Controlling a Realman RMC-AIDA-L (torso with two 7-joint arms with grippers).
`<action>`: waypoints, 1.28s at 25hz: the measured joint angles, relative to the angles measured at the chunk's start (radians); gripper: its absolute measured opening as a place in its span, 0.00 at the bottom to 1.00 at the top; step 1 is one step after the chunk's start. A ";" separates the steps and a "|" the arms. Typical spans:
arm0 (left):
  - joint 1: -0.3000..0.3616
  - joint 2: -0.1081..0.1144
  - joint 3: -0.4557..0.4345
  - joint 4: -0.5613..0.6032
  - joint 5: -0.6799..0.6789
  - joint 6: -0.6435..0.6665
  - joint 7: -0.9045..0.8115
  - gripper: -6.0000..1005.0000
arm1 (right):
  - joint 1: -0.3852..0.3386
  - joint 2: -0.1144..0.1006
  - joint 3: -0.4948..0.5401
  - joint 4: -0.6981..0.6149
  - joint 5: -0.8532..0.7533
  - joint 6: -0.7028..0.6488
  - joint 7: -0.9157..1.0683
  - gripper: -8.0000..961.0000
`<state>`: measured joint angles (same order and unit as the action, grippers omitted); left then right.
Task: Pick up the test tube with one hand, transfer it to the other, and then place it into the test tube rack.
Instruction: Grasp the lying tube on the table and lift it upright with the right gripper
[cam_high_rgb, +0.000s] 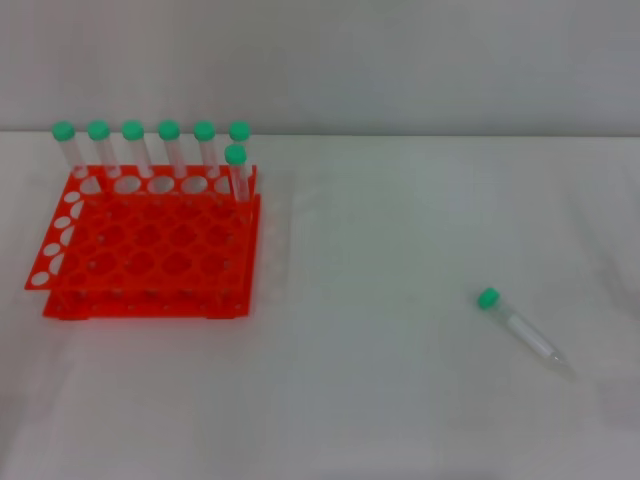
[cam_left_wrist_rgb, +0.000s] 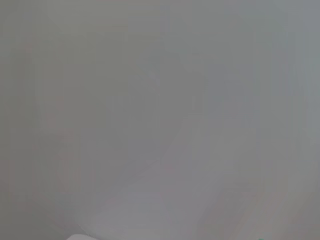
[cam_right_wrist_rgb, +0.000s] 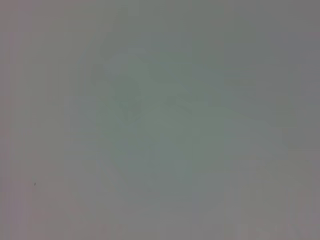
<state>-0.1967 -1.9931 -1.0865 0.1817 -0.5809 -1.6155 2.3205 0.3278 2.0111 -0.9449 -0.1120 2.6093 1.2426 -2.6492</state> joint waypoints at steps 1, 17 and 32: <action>-0.003 0.000 0.000 0.001 0.000 0.000 0.000 0.88 | 0.000 0.000 0.000 0.000 0.000 0.000 0.000 0.89; -0.013 -0.018 0.002 -0.002 -0.005 0.016 -0.004 0.88 | -0.002 -0.015 -0.164 -0.121 -0.034 0.071 0.129 0.89; -0.031 -0.044 -0.005 -0.005 -0.008 0.025 0.002 0.88 | -0.003 -0.070 -0.235 -1.062 -1.107 -0.297 1.267 0.89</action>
<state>-0.2276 -2.0375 -1.0920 0.1765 -0.5892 -1.5905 2.3225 0.3243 1.9415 -1.1798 -1.1738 1.5027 0.9453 -1.3825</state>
